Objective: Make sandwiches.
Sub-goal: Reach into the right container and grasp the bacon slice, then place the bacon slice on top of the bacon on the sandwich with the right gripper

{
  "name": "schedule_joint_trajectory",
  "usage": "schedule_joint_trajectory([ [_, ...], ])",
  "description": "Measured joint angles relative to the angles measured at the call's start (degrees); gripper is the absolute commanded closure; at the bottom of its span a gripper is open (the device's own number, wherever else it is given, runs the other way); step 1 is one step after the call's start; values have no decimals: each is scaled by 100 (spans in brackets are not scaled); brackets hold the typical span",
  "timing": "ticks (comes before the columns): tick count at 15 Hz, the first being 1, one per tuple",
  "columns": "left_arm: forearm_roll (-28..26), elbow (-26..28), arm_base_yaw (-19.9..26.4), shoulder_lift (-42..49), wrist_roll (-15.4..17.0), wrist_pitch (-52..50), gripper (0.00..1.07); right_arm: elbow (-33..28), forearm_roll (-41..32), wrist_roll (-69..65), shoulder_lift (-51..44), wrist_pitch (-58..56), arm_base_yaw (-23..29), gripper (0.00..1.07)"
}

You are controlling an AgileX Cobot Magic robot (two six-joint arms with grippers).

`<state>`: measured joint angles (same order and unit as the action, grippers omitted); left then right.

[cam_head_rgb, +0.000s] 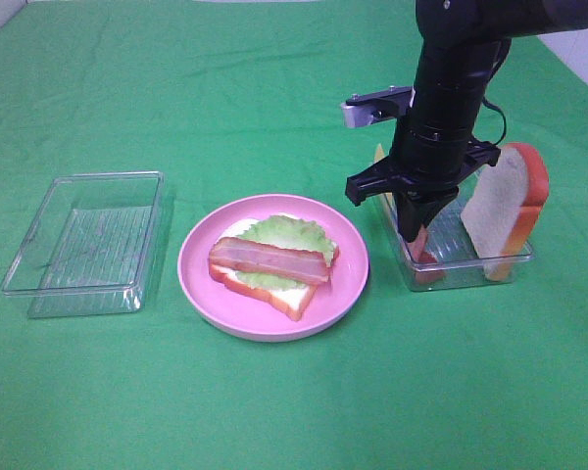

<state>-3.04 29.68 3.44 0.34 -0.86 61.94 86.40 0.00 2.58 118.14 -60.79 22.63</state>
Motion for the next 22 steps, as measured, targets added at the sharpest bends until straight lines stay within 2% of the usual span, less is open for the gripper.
schedule_joint_trajectory([
  [3,0,0,0,0,0,0,6,109,120,0,-63,-206,0,107],
  [6,0,0,0,0,0,0,6,745,143,0,-401,-785,0,107],
  [9,0,0,0,0,0,0,6,1238,86,0,-802,-859,0,107],
  [15,0,0,0,0,0,0,6,1261,-1129,34,-1146,-877,57,107],
  [17,0,0,0,0,0,0,6,1261,-1203,109,-1146,-877,286,107],
  [22,0,0,0,0,0,0,6,1266,-1369,286,-659,-613,1507,107],
])
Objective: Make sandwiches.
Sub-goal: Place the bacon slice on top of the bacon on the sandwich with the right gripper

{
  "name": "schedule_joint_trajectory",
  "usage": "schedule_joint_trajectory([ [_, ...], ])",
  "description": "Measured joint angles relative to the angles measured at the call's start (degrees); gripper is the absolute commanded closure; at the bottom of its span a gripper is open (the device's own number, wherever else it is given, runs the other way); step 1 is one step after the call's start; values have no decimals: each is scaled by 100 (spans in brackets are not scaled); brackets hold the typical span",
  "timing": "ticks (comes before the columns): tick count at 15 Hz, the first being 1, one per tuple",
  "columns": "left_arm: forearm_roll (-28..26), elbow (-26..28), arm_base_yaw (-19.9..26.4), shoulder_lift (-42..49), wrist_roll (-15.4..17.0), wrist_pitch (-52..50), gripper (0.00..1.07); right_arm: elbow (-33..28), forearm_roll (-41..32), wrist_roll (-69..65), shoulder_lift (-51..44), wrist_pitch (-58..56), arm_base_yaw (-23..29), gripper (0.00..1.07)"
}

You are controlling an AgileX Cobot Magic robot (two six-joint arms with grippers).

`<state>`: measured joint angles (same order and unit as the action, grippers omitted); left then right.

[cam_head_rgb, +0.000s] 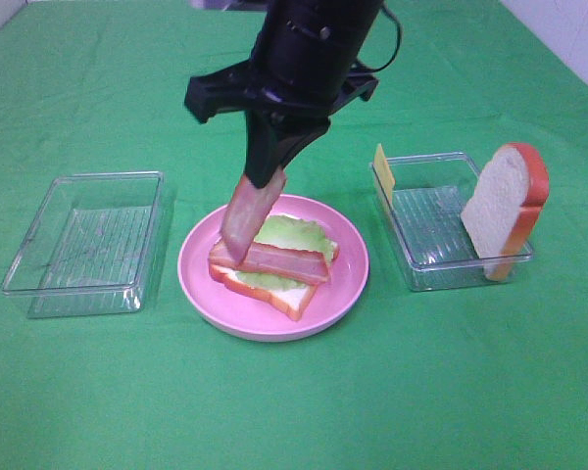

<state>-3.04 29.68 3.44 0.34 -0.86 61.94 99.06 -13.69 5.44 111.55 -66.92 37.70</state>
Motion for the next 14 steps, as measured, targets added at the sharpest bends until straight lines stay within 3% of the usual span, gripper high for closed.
schedule_joint_trajectory([
  [6,0,0,0,0,0,0,6,0,-223,498,762,596,178,107],
  [8,0,0,0,0,0,0,6,0,401,539,1049,802,6,107],
  [14,0,0,0,0,0,0,6,0,493,584,1375,1054,-579,107],
])
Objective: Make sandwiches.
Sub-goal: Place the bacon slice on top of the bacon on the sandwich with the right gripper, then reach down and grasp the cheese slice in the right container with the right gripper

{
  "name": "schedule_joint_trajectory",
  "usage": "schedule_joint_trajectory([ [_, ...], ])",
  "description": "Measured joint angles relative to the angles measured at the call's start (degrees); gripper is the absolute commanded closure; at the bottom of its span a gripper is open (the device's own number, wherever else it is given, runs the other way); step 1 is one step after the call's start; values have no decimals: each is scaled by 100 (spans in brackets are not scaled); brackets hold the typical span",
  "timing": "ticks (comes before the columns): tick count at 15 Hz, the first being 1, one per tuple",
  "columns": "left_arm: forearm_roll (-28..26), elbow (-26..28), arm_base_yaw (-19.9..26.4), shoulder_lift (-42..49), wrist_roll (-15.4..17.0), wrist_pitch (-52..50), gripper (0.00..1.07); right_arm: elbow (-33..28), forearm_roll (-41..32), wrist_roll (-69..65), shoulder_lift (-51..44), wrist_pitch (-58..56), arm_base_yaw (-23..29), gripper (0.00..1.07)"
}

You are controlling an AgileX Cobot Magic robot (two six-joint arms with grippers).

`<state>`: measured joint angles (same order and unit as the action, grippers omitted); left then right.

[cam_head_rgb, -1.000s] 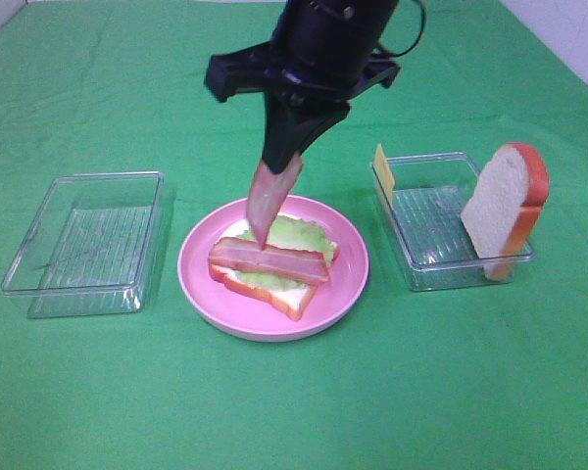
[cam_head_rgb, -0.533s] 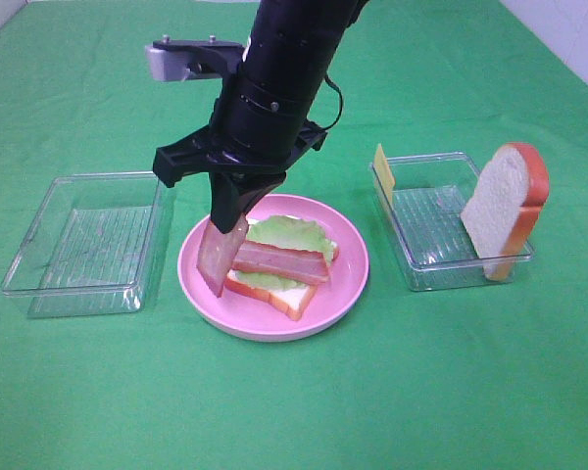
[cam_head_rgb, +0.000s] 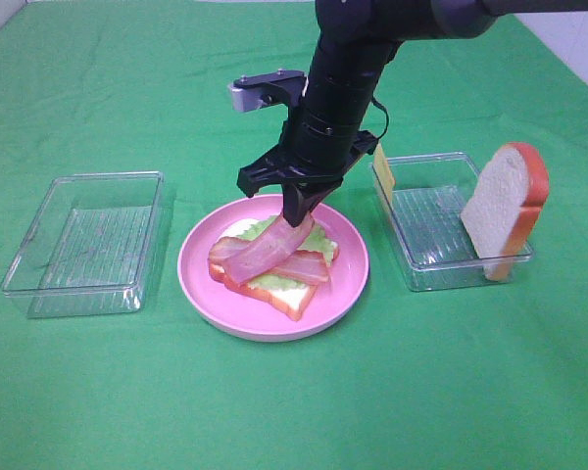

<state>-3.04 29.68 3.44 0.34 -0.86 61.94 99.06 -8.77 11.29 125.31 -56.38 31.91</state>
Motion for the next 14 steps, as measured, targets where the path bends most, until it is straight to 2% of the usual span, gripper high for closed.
schedule_joint_trajectory([
  [3,0,0,0,0,0,0,6,0,-183,212,40,46,0,105],
  [4,0,0,0,0,0,0,6,0,-218,264,40,103,0,89],
  [5,0,0,0,0,0,0,6,0,-189,286,40,183,0,66],
  [6,0,0,0,0,0,0,6,0,-115,286,40,241,0,52],
  [7,0,0,0,0,0,0,6,0,6,292,40,315,0,10],
  [14,0,0,0,0,0,0,6,183,252,269,-561,126,0,11],
])
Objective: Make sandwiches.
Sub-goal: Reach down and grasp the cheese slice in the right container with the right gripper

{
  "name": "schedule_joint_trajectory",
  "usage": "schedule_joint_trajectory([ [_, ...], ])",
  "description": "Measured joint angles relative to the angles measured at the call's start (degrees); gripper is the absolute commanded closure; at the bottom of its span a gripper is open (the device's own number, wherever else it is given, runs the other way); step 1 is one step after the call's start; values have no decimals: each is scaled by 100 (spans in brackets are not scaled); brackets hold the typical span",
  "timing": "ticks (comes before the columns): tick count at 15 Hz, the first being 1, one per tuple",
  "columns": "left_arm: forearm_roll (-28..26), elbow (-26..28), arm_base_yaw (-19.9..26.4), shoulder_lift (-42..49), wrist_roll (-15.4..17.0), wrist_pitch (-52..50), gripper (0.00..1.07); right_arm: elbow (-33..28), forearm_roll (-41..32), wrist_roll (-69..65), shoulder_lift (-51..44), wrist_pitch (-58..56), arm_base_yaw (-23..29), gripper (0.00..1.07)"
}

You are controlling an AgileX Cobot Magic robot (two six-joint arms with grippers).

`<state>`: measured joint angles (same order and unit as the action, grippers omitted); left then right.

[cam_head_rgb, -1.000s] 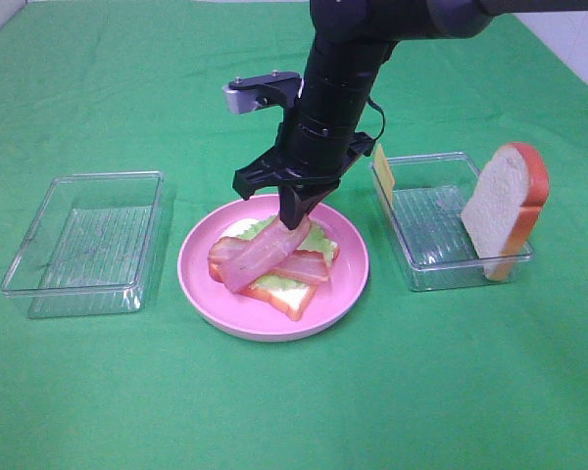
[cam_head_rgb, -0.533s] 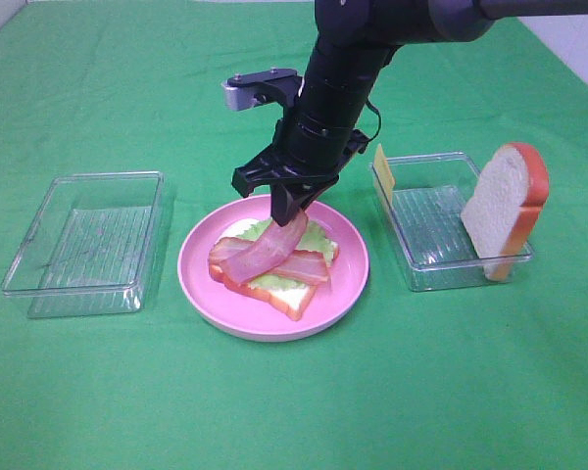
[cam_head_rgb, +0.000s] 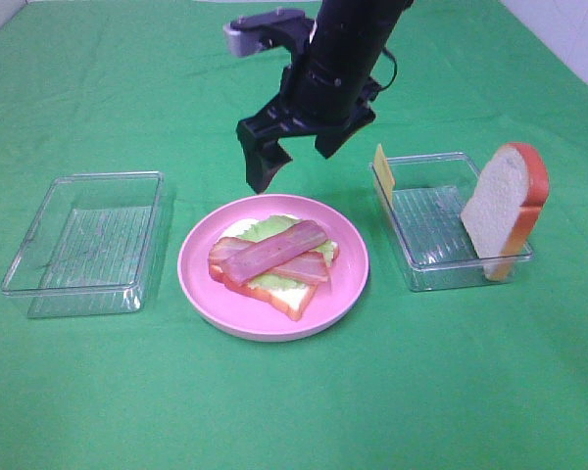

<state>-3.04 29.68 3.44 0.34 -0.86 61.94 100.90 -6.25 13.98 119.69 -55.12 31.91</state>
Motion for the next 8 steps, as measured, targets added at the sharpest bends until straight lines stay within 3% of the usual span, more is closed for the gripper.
schedule_joint_trajectory([
  [4,0,0,0,0,0,0,6,728,985,-647,-344,-722,0,11],
  [7,0,0,0,0,0,0,6,768,2034,-1266,-281,-1060,0,11],
  [8,0,0,0,0,0,0,6,768,2086,-1301,-258,-1077,0,11],
])
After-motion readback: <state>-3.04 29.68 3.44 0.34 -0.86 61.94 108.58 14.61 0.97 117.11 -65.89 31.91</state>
